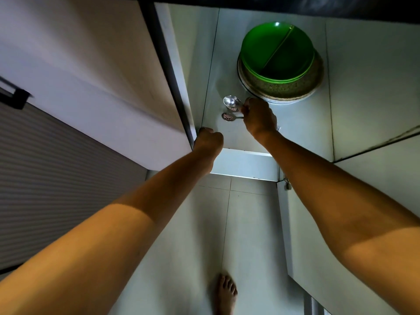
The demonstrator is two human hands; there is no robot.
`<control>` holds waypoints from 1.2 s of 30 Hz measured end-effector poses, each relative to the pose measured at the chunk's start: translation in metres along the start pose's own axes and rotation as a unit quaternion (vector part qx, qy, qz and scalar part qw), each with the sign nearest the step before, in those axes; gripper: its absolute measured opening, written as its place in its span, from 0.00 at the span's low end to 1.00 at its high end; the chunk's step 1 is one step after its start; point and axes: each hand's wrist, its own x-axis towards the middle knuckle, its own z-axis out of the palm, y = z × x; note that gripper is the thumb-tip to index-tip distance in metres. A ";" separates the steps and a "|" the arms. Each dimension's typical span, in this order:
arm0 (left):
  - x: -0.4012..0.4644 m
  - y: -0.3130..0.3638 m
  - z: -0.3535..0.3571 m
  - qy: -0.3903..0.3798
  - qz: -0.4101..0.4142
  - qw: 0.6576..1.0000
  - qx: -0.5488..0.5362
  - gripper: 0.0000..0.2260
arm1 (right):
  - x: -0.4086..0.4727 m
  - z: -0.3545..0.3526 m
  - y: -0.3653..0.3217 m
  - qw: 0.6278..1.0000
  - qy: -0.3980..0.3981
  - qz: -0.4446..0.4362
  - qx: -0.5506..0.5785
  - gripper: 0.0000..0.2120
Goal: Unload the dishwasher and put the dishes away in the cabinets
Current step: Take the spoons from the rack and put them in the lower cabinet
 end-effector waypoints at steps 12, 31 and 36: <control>-0.003 -0.003 0.001 0.017 0.015 1.000 0.015 0.17 | 0.001 0.004 0.008 0.991 0.067 -0.030 -0.115 0.14; -0.071 -0.025 0.011 -0.028 0.071 0.988 0.134 0.17 | -0.103 -0.025 0.037 0.986 0.052 -0.045 -0.153 0.18; -0.113 -0.036 0.007 -0.034 0.140 0.974 0.178 0.16 | -0.159 -0.048 0.031 0.989 0.071 -0.030 -0.127 0.17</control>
